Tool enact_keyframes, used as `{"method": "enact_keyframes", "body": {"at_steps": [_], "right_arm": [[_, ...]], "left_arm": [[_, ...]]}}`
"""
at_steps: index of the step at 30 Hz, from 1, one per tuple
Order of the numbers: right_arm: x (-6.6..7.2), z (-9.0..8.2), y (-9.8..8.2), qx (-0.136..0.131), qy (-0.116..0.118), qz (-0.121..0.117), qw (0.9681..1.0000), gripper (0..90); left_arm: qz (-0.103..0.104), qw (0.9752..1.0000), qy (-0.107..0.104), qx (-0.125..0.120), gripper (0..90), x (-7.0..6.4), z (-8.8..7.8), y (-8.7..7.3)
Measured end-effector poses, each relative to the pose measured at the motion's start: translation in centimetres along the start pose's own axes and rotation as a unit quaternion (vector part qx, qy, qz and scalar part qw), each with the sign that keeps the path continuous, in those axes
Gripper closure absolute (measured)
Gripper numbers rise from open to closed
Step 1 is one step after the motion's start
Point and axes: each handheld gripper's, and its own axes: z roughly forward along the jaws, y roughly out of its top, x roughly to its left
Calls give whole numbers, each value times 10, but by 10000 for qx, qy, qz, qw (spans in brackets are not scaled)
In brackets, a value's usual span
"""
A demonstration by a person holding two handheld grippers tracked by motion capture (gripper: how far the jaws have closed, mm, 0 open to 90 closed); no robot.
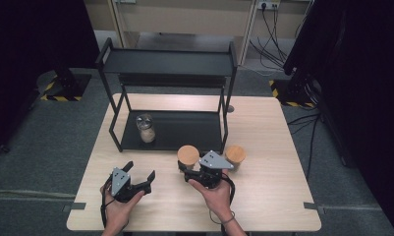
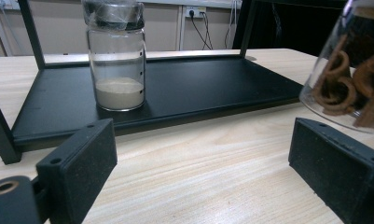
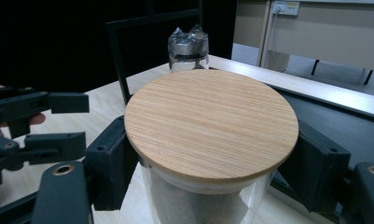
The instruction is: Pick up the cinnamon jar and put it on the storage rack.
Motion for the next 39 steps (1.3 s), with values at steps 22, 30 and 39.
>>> {"method": "enact_keyframes", "body": {"at_steps": [22, 30, 39], "right_arm": [[-11, 25, 24, 27, -221, -8, 9998, 262], [-16, 34, 30, 17, -303, 70, 9995, 262], [-19, 45, 34, 45, -368, 113, 9993, 262]], "left_arm": [[17, 10000, 9, -5, 70, -1, 0, 0], [25, 10000, 12, -6, 70, -1, 0, 0], [24, 10000, 6, -7, 69, -1, 0, 0]]}}
